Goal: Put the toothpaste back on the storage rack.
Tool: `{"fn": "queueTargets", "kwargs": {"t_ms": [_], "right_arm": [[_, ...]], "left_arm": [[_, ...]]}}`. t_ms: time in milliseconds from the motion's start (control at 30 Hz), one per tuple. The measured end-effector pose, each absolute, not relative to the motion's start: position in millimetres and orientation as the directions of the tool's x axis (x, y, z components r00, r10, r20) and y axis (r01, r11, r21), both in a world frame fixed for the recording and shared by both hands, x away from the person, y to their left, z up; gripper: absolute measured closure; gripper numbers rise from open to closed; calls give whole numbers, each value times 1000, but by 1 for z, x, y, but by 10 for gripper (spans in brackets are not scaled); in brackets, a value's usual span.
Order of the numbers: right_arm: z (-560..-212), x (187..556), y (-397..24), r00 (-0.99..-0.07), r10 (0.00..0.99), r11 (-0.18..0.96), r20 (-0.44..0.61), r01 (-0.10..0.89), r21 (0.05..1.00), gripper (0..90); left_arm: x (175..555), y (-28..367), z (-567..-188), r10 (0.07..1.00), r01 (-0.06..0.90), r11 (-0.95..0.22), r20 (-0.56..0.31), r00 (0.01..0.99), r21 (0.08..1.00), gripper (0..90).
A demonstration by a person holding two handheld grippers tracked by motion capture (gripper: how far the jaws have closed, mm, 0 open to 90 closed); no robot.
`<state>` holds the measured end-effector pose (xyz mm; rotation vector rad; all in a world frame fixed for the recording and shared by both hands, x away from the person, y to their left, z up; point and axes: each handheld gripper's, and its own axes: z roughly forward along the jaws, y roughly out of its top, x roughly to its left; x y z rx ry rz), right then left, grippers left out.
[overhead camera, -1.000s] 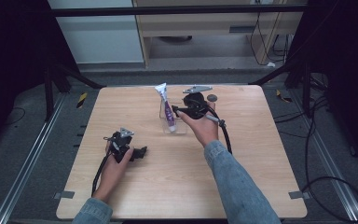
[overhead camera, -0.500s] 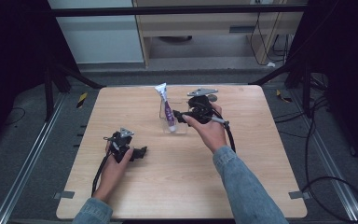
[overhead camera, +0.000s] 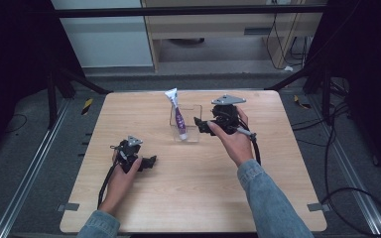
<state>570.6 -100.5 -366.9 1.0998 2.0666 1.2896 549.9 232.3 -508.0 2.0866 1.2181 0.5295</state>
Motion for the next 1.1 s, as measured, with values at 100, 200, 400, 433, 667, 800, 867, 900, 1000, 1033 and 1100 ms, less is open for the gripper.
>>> {"fn": "queueTargets", "kwargs": {"t_ms": [100,200,400,433,667,800,867,900,1000,1033,1100], "right_arm": [[-367,569,-110,-548,836,232,21,388,892,64],[-368,569,-114,-542,840,233,15,385,893,65],[-370,569,-128,-511,859,229,-3,381,896,76],[-372,568,-134,-506,863,226,-11,366,903,78],[-379,567,-147,-496,867,241,-36,357,902,77],[-386,566,-159,-473,879,262,-67,358,896,76],[-387,567,-161,-470,880,261,-67,361,895,77],[-388,567,-163,-465,883,258,-65,364,895,77],[-393,566,-174,-446,891,270,-83,374,888,84],[-394,566,-177,-443,892,272,-86,375,886,86],[-397,565,-182,-437,895,273,-91,376,885,98]], "left_arm": [[550,232,-508,874,609,-351,17,485,711,0],[550,232,-508,874,609,-352,17,485,711,0],[550,232,-508,875,609,-351,16,485,711,0],[550,232,-508,874,609,-351,16,485,711,0],[550,232,-508,875,609,-350,15,484,712,0],[550,232,-508,875,609,-351,16,485,711,0],[550,232,-508,874,609,-351,16,485,711,0],[550,232,-508,874,609,-351,17,485,711,0],[550,232,-508,874,609,-353,18,485,710,0],[550,232,-508,874,609,-353,18,486,710,0],[550,232,-508,874,609,-353,18,486,710,0]]}}
